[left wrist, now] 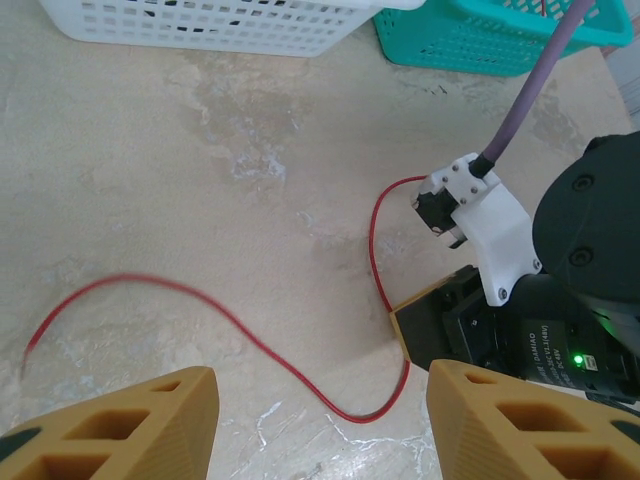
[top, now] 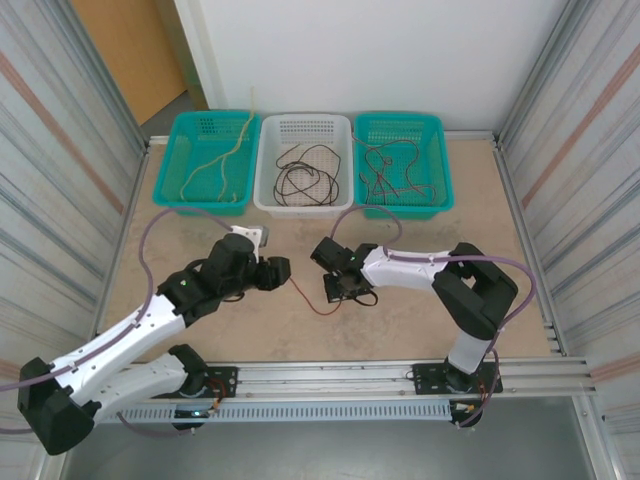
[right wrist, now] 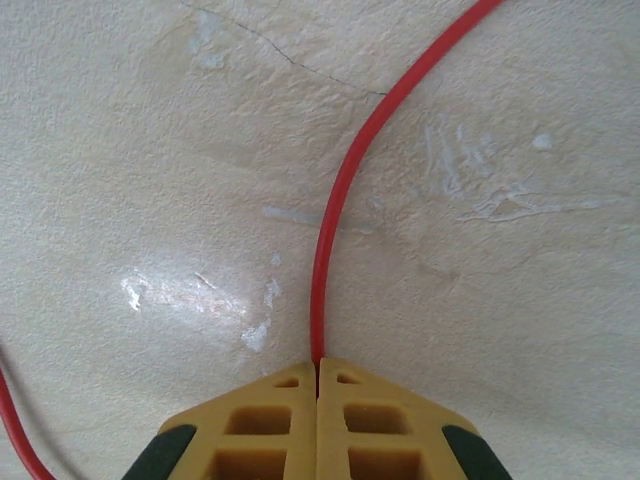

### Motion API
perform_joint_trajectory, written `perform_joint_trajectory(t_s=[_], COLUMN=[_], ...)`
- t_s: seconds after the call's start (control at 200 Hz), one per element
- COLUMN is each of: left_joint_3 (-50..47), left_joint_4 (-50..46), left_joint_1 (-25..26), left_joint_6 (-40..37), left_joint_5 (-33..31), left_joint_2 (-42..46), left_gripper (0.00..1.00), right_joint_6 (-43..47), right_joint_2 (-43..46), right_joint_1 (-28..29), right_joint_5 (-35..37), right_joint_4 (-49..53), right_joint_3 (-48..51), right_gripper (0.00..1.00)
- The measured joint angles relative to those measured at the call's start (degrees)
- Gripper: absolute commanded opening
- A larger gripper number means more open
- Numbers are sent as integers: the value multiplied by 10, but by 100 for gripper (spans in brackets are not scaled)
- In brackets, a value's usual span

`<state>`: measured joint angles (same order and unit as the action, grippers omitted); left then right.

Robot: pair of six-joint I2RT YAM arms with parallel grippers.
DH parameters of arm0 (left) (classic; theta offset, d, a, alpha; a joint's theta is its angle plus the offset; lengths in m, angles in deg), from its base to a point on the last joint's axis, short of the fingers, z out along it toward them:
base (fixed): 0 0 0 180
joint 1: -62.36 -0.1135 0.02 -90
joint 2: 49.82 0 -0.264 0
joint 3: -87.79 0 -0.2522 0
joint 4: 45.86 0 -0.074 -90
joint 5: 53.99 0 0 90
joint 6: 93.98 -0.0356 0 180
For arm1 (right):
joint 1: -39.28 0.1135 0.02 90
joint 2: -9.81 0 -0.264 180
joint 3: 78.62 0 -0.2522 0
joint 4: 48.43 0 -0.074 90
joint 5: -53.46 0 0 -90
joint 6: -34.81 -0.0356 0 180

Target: Untangle the cables

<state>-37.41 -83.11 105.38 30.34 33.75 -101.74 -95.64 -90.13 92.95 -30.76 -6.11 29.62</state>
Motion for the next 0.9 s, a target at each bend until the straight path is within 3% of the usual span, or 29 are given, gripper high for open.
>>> perform_joint_trajectory(t_s=[0.246,0.686,0.797,0.897], left_joint_3=[0,-3,-3,-3], left_joint_4=[-9,-5,-2,1], left_joint_1=[-3,-7,-7,-7], left_joint_6=[0,1,1,3], left_joint_5=[0,3,7,12], left_joint_2=[14,19,19,15], left_gripper=[59,60,60,59], right_joint_6=[4,38,56,80], right_joint_2=[36,335,368,373], right_joint_1=[33,53,34,-21], right_joint_5=[34,111,124,124], right_joint_4=[20,-2,2,6], right_joint_3=[-1,-2,-20,-71], right_gripper=[0,0,0,0])
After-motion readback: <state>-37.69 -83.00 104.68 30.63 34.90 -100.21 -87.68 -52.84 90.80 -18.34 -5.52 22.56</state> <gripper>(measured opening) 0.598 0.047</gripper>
